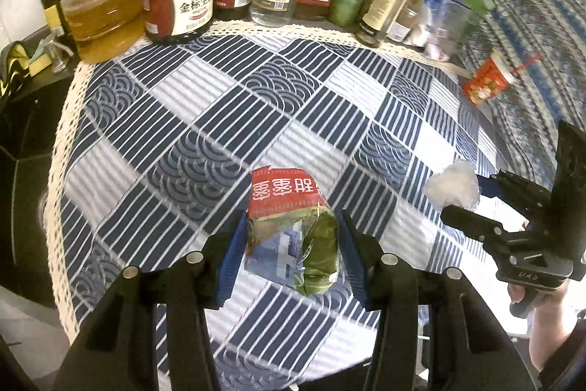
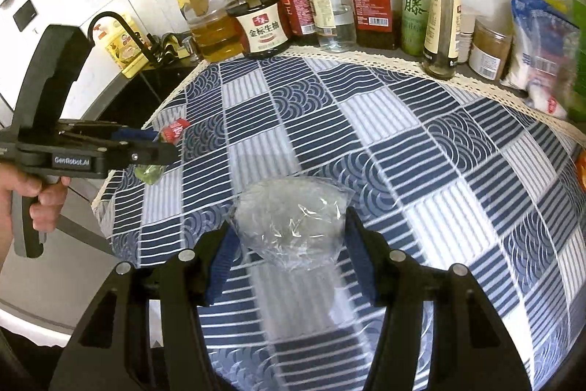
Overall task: Collect trash
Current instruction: 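Lift the wrapper and tissue and carry both over the trash bin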
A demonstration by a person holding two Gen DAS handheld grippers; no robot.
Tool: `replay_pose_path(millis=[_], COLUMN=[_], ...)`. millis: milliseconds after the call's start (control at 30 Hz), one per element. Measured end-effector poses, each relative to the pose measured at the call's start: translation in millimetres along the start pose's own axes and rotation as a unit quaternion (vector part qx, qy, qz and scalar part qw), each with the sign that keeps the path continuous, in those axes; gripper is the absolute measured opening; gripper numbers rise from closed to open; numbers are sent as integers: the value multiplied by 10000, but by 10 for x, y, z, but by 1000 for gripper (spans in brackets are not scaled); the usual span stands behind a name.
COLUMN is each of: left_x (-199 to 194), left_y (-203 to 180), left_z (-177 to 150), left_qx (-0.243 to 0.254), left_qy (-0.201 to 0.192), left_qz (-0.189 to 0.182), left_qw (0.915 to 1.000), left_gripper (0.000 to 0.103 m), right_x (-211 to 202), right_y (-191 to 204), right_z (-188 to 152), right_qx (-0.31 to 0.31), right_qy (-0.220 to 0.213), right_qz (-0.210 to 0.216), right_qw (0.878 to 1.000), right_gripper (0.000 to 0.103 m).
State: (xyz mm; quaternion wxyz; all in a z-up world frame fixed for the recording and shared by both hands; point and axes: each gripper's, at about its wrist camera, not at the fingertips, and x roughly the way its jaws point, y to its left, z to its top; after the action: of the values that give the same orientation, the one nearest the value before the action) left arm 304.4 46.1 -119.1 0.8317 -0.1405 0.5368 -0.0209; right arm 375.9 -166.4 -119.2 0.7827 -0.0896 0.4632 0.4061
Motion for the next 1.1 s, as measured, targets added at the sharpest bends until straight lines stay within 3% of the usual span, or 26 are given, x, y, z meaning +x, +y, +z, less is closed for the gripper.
replay_pose_path(millis=[400,667,867,1100], left_x=[-679,-1141,-1281,-1159], left_y=[236,426,453,546], left_z=[-724,-1306,-1670,-2082], left_qx=[233,500,665,467], left_qy=[-429,-689,-625,-295], left_qz=[-568,-923,-1113,-1170], left_qw=[9972,9921,9896,9916], left_gripper=[47,47,47,47], right_x=[-397,-659,-699,-497], right_y=[1069,1910,2389,2541], right_z=[-367,-792,-1127,-1482], right_qx=[85,178,284,507], right_qy=[-291,-490,-446,-99], right_qz=[-457,-704,-659,-364], right_qw=[9985,9962,9964,9980], right_gripper=[56,56,56,56])
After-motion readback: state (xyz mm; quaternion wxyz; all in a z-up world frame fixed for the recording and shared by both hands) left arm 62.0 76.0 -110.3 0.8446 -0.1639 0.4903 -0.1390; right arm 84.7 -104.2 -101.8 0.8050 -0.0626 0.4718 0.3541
